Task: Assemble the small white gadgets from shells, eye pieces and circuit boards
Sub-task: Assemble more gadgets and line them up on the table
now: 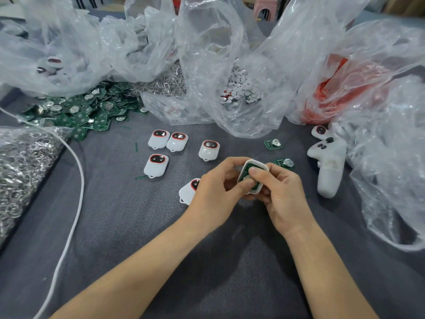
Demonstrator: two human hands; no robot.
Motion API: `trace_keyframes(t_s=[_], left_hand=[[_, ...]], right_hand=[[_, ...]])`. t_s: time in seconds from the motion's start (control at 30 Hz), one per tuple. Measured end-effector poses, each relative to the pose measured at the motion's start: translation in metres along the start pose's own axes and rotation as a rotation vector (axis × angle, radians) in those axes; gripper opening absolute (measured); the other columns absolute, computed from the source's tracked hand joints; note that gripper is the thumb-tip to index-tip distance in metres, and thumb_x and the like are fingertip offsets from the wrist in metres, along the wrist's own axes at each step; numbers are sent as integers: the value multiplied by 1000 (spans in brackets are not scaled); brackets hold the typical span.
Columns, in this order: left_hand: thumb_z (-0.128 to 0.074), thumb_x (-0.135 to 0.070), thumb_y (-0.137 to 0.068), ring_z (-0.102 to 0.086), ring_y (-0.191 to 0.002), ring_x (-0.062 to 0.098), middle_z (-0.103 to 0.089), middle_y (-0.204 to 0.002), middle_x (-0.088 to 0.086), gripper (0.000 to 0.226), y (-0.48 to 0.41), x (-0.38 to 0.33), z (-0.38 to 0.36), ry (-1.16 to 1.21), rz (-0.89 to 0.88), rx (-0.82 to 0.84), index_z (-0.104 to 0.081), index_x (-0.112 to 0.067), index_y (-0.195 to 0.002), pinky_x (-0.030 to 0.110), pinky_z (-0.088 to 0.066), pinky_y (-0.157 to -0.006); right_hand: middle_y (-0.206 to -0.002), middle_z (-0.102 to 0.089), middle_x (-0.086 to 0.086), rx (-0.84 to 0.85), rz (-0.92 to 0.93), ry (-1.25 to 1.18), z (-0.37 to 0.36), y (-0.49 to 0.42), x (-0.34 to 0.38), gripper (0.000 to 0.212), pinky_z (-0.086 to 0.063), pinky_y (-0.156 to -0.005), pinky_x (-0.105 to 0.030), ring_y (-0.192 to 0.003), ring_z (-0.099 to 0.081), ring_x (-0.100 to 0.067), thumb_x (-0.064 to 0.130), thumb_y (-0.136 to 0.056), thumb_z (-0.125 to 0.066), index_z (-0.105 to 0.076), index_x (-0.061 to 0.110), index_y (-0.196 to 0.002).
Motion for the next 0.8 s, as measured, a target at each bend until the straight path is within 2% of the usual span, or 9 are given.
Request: trace_keyframes(t_s=[0.1, 0.2, 0.27, 0.33, 0.4, 0.47, 0.63, 0.73, 0.8], left_hand=[[-64, -5, -89, -70, -78, 10, -72, -82, -5, 33, -1, 1, 4, -27, -8, -41, -61, -32, -108, 21, -53, -70], [-64, -8, -90, -70, -79, 12, -73, -84, -2, 28, -2, 2, 13, -2, -12, -109, -61, -30, -108, 25, -56, -72], [-64, -8, -90, -71, -80, 14, -73, -86, 0, 25, -2, 3, 18, 20, -8, -144, -61, -26, -107, 26, -57, -71], [-65, -8, -89, -71, -80, 16, -73, -86, 2, 23, -2, 5, 18, 25, 15, -138, -60, -22, -107, 30, -58, -72], [-65, -7, -89, -71, -82, 20, -73, -87, 5, 22, -3, 7, 15, 34, 50, -110, -60, -18, -108, 39, -59, -77], [-63, -6, -90, -71, -83, 22, -74, -88, 8, 19, -3, 9, 12, 78, 84, -85, -61, -14, -106, 44, -58, -81], [-56, -6, -94, -69, -89, 25, -71, -94, 15, 12, -3, 10, 18, 140, 128, -126, -65, -3, -101, 49, -55, -86], [-54, -4, -94, -67, -88, 29, -70, -92, 16, 11, -4, 8, 18, 117, 127, -123, -64, -4, -98, 52, -54, -86], [-53, -1, -94, -66, -85, 24, -68, -87, 12, 12, -3, 7, 18, 123, 111, -120, -64, -6, -94, 51, -55, -85]], right_hand=[[-71, -67, -11, 18, -3, -4, -3, 0, -1, 18, -55, -61, -30, -67, -63, -22, 19, -68, -70, -69, 4, -78], [-81, -68, -16, -27, 13, -20, -1, 0, 0, 25, -46, -75, -43, -79, -58, -32, 28, -59, -75, -73, 10, -76], [-81, -71, -11, -45, 49, 2, 2, 0, 3, 24, -51, -71, -36, -77, -64, -25, 30, -59, -76, -74, 15, -77], [-83, -71, -12, -47, 66, 51, 2, 1, 4, 19, -53, -71, -38, -78, -66, -26, 25, -66, -74, -72, 15, -82], [-87, -70, -18, -59, 67, 80, 3, 1, 3, 13, -52, -78, -50, -83, -64, -34, 14, -74, -71, -69, 9, -86], [-86, -68, -19, -70, 87, 112, 5, 0, 5, 7, -48, -80, -56, -81, -61, -35, 5, -81, -67, -68, 7, -87], [-78, -70, -7, -30, 124, 152, 3, 1, 8, 7, -53, -69, -32, -75, -64, -22, 4, -83, -66, -68, 6, -89], [-77, -69, -8, 17, 106, 118, -2, 1, 6, 7, -52, -71, -36, -74, -64, -22, 2, -83, -64, -69, 7, -86], [-76, -68, -8, 32, 119, 91, -4, 1, 8, 8, -53, -71, -35, -74, -63, -23, 0, -81, -64, -68, 6, -84]])
Point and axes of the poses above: each hand's wrist, its own y-axis away from the middle knuckle, its own z-axis out of the back of the hand, x = y × z, the point moved 10 cm from there along -y, towards the middle knuckle
